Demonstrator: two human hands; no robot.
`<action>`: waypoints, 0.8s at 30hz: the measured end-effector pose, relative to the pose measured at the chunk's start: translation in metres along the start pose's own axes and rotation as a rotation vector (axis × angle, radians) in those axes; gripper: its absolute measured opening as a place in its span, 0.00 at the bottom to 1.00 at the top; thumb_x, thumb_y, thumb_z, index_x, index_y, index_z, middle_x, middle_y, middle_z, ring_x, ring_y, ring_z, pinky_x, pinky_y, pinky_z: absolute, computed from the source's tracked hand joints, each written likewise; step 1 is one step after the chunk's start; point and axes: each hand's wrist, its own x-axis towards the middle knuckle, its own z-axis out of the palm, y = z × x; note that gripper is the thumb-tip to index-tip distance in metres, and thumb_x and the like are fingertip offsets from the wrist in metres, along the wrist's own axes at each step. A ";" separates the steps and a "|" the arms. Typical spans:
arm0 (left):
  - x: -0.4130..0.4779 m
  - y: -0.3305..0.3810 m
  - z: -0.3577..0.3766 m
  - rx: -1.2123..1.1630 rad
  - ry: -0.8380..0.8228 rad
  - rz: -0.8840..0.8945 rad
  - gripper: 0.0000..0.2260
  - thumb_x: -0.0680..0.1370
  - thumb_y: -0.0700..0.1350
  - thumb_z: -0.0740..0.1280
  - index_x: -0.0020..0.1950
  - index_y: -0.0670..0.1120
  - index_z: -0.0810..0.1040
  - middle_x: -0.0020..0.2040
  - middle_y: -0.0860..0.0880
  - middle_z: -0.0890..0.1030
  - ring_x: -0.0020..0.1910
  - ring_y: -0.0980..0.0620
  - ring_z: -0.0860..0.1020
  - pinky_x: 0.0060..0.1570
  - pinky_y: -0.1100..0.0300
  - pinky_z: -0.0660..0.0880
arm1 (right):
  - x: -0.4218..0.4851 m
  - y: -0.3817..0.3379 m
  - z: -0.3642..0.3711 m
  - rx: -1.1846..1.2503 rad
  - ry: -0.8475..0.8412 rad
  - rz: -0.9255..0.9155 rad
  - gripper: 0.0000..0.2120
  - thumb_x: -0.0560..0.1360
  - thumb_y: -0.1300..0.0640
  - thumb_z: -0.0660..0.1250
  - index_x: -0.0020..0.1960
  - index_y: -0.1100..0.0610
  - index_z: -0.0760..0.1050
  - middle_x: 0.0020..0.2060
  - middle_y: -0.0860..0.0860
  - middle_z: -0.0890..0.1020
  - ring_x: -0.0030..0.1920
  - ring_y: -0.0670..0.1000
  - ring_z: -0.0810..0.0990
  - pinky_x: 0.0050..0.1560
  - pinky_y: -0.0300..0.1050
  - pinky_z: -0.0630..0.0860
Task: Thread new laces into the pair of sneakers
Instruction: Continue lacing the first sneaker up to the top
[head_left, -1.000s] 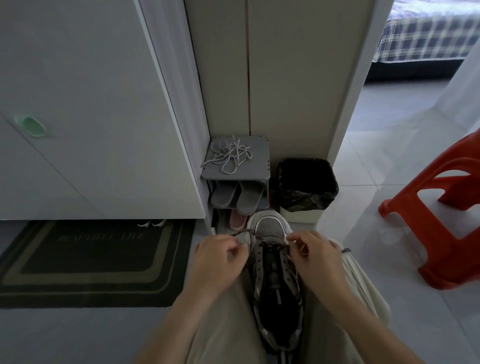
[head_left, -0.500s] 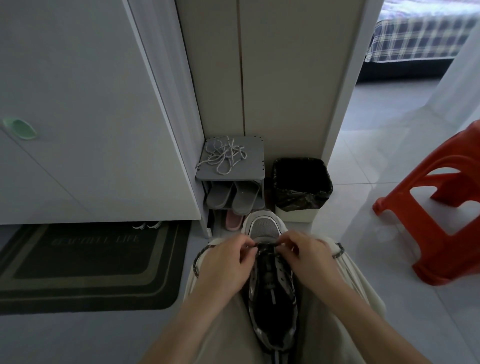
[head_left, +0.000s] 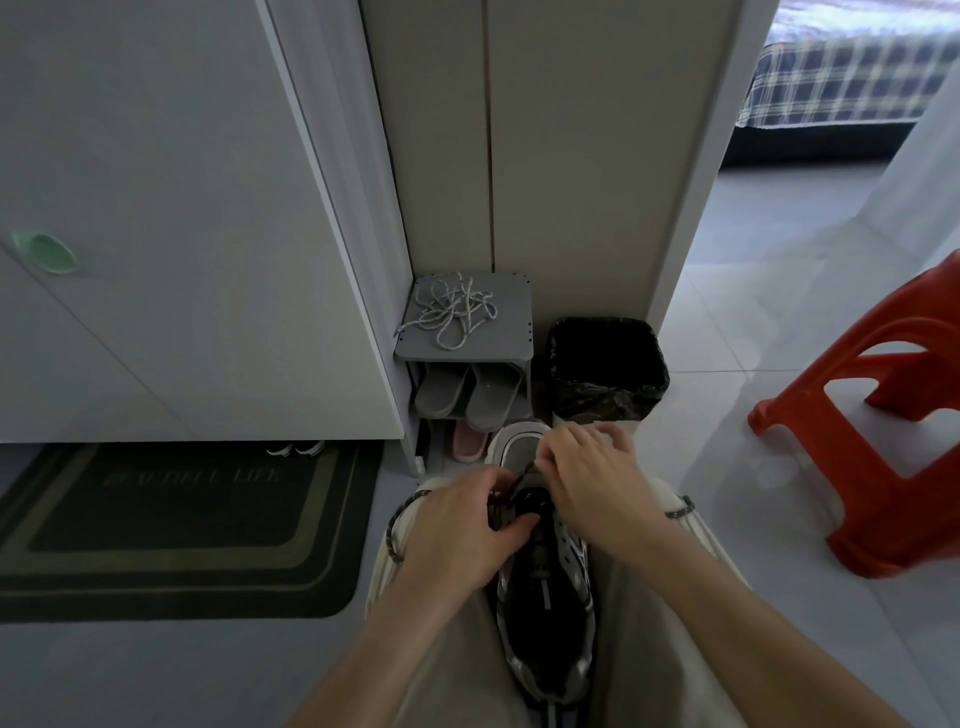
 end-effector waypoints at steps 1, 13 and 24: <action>0.000 0.000 0.001 -0.002 0.001 -0.002 0.19 0.71 0.60 0.69 0.59 0.57 0.73 0.53 0.59 0.78 0.52 0.60 0.76 0.52 0.62 0.75 | -0.001 0.000 0.000 0.016 -0.007 0.012 0.10 0.78 0.49 0.52 0.46 0.49 0.71 0.42 0.42 0.74 0.48 0.47 0.76 0.63 0.46 0.59; -0.002 0.000 0.001 -0.019 0.015 0.003 0.22 0.71 0.60 0.68 0.64 0.57 0.72 0.56 0.60 0.78 0.55 0.61 0.76 0.54 0.65 0.72 | -0.015 0.012 0.002 0.218 0.156 0.135 0.01 0.75 0.53 0.66 0.46 0.48 0.76 0.41 0.39 0.76 0.43 0.42 0.74 0.58 0.38 0.57; -0.008 -0.001 -0.001 -0.047 0.023 -0.037 0.23 0.71 0.62 0.68 0.64 0.59 0.72 0.55 0.62 0.78 0.55 0.62 0.76 0.54 0.64 0.74 | -0.015 0.018 -0.002 0.287 -0.048 0.229 0.06 0.71 0.44 0.70 0.43 0.44 0.78 0.35 0.36 0.76 0.41 0.42 0.75 0.55 0.51 0.73</action>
